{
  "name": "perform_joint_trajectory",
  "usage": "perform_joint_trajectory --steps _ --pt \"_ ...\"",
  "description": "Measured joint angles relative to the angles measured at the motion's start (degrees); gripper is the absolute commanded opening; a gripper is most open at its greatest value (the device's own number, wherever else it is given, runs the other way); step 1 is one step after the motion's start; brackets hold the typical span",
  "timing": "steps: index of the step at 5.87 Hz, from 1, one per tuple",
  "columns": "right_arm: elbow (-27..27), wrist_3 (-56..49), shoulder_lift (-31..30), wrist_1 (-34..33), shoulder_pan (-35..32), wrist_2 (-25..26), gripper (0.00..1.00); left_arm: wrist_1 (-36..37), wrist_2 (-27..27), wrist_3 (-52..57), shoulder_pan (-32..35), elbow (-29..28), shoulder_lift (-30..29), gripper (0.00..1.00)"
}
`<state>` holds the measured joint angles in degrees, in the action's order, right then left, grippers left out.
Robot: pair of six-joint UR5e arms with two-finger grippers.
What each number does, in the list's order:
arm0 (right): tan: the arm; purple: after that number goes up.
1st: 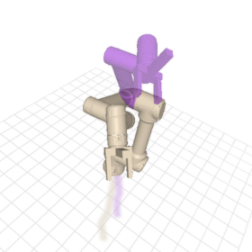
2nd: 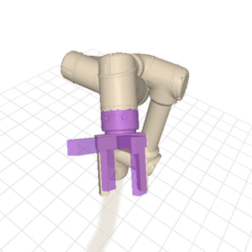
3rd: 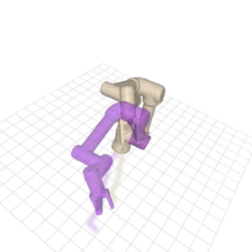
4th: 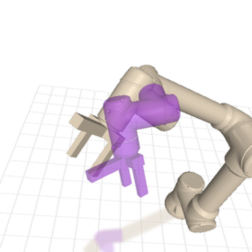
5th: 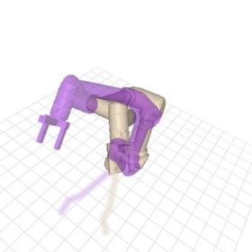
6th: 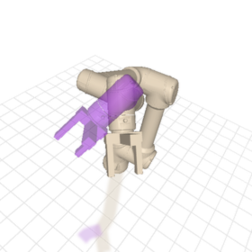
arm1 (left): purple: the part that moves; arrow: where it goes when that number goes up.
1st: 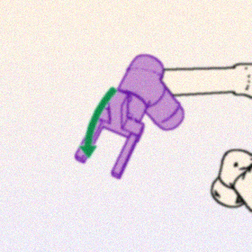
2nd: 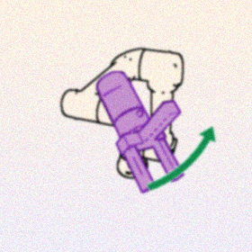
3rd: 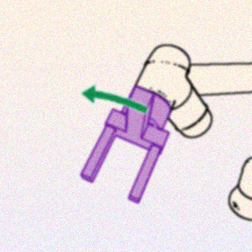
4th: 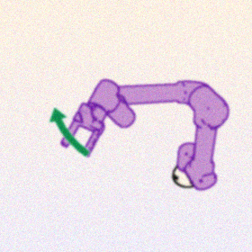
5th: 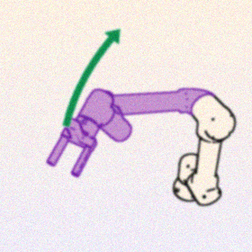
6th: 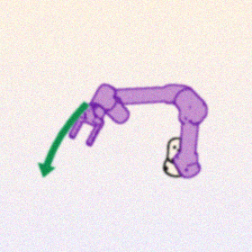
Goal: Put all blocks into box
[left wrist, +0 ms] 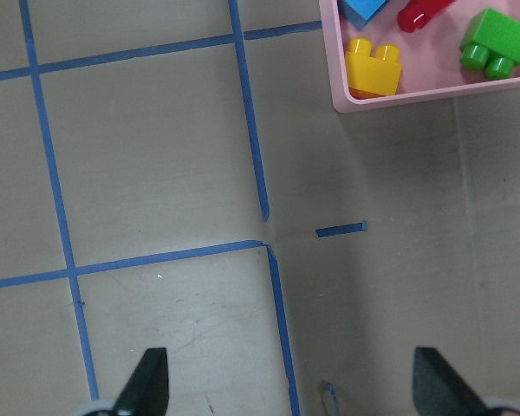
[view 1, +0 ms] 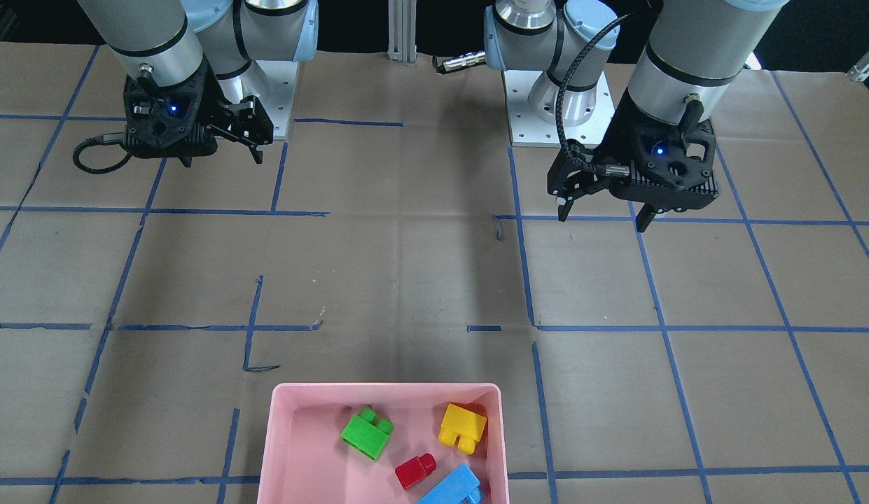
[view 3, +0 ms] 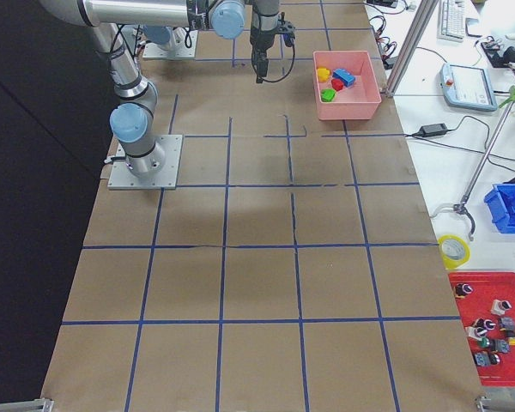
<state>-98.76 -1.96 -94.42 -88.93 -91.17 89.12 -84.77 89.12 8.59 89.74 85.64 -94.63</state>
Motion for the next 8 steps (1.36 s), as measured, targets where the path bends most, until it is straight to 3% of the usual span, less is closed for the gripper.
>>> perform_joint_trajectory --steps 8 --pt "0.8 1.4 2.1 -0.8 0.1 -0.5 1.0 0.9 1.7 -3.5 0.0 0.0 0.5 1.0"
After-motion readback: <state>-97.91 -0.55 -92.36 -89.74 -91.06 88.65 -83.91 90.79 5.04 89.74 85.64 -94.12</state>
